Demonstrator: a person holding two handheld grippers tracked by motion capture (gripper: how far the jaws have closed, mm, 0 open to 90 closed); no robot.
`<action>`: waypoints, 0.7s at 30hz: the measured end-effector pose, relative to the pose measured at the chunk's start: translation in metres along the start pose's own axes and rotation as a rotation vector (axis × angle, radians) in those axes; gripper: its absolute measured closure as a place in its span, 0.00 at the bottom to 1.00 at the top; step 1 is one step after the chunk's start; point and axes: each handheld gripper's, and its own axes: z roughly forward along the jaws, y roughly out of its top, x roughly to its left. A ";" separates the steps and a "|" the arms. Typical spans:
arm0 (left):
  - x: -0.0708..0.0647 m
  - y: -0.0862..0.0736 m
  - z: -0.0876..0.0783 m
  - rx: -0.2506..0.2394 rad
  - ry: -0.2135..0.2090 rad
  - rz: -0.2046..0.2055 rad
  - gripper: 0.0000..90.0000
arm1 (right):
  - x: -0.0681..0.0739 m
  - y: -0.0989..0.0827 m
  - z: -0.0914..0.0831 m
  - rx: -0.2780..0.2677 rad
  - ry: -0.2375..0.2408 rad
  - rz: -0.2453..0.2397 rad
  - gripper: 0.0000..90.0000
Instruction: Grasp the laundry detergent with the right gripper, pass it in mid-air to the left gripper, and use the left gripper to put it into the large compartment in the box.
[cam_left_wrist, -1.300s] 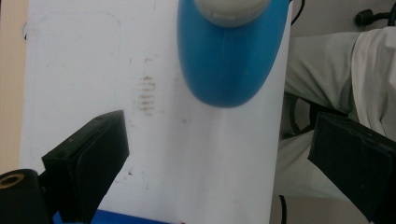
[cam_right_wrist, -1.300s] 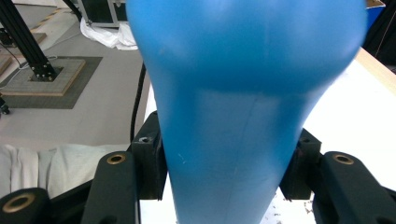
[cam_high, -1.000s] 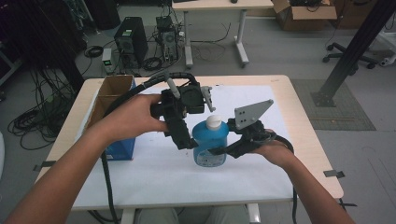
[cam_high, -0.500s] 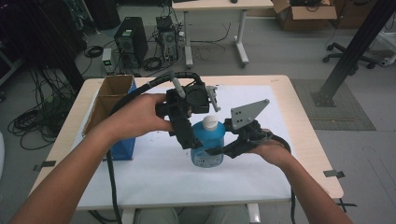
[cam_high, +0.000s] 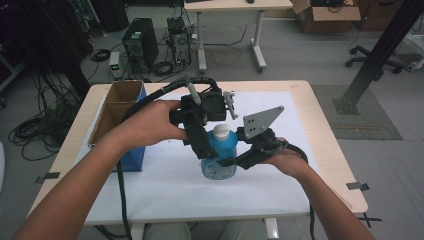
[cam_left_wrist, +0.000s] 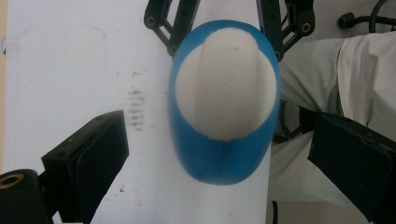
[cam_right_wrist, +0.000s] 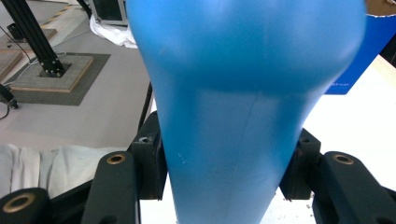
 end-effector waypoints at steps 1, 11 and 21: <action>0.000 0.000 0.001 0.000 -0.003 0.001 0.06 | 0.000 0.000 0.000 -0.001 0.001 0.001 0.50; 0.004 0.005 0.009 0.002 -0.017 0.001 0.06 | 0.000 0.000 -0.001 0.006 -0.002 -0.002 0.50; 0.005 0.007 0.018 0.012 -0.028 0.004 0.08 | 0.001 0.000 0.001 0.009 0.005 -0.001 0.50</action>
